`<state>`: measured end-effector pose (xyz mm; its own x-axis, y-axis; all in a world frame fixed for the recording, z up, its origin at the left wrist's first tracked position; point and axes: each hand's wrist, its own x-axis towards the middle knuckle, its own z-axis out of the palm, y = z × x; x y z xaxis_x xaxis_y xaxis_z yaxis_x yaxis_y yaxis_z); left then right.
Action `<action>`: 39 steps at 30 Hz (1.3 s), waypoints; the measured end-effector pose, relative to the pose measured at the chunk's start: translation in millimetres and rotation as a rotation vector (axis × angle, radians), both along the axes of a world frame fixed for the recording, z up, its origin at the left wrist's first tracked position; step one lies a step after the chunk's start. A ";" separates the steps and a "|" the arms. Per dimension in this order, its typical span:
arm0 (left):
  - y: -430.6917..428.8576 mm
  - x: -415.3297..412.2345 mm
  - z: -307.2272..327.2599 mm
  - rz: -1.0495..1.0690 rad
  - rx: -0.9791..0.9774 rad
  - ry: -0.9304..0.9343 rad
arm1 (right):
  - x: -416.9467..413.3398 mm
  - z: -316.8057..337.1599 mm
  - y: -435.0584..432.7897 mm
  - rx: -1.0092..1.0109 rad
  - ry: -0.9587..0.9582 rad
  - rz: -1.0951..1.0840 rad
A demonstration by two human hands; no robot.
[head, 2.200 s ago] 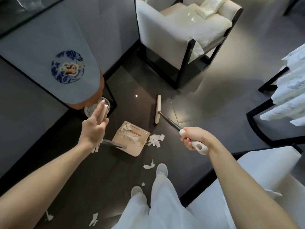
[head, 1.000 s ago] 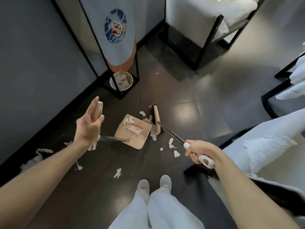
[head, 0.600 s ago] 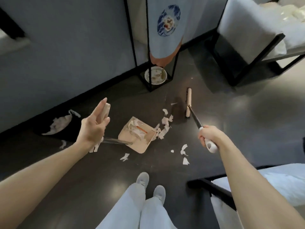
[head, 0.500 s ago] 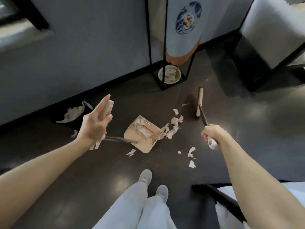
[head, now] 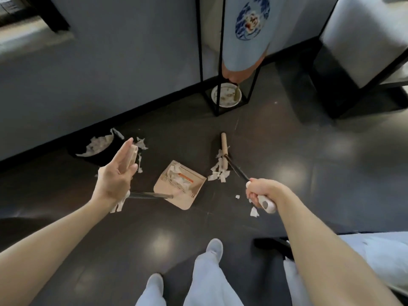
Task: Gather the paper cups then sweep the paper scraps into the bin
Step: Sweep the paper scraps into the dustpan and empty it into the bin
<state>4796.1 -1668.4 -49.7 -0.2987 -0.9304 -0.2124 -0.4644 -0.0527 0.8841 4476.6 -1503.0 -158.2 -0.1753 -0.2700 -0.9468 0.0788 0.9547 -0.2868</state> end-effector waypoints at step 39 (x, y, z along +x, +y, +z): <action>171.5 184.9 -2.4 0.071 -0.023 -0.164 | 205.1 70.2 184.9 -0.007 0.074 -0.036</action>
